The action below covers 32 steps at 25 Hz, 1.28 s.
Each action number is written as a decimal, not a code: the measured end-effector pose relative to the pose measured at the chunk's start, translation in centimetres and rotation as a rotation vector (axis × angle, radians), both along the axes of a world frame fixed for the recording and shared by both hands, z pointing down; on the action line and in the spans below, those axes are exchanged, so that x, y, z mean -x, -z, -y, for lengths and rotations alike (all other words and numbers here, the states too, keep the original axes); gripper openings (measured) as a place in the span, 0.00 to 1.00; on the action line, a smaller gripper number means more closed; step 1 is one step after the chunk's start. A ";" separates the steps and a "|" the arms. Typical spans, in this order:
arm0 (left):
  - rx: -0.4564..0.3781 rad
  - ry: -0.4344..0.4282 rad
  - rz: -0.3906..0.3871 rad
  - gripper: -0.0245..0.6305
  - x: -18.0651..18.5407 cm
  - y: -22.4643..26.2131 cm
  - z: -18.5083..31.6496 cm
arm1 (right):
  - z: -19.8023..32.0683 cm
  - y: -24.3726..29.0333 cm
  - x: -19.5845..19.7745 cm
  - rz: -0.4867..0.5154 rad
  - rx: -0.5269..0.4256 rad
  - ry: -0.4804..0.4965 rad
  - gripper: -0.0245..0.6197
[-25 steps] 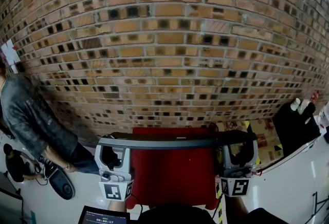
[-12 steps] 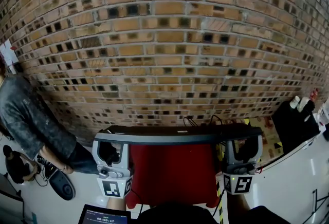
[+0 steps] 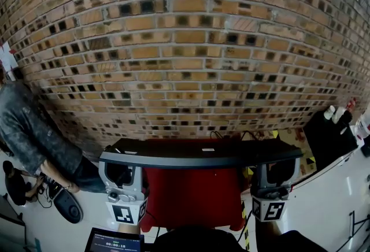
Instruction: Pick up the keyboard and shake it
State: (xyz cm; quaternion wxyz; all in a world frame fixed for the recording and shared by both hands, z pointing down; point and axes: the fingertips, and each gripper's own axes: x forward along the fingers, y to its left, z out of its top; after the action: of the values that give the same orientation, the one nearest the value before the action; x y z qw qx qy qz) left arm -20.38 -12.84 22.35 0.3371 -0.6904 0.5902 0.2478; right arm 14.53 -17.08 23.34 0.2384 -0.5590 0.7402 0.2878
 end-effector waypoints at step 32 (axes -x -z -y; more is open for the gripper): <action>0.235 -0.063 -0.097 0.50 1.7 -8.4 3.2 | 2.1 -5.4 1.2 -0.072 0.159 0.054 0.58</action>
State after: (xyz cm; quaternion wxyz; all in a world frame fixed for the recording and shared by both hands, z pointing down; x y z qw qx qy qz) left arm -22.11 -16.04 30.72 0.2172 -0.7306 0.6086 0.2206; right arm 13.33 -19.18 28.77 0.1742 -0.5455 0.7835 0.2413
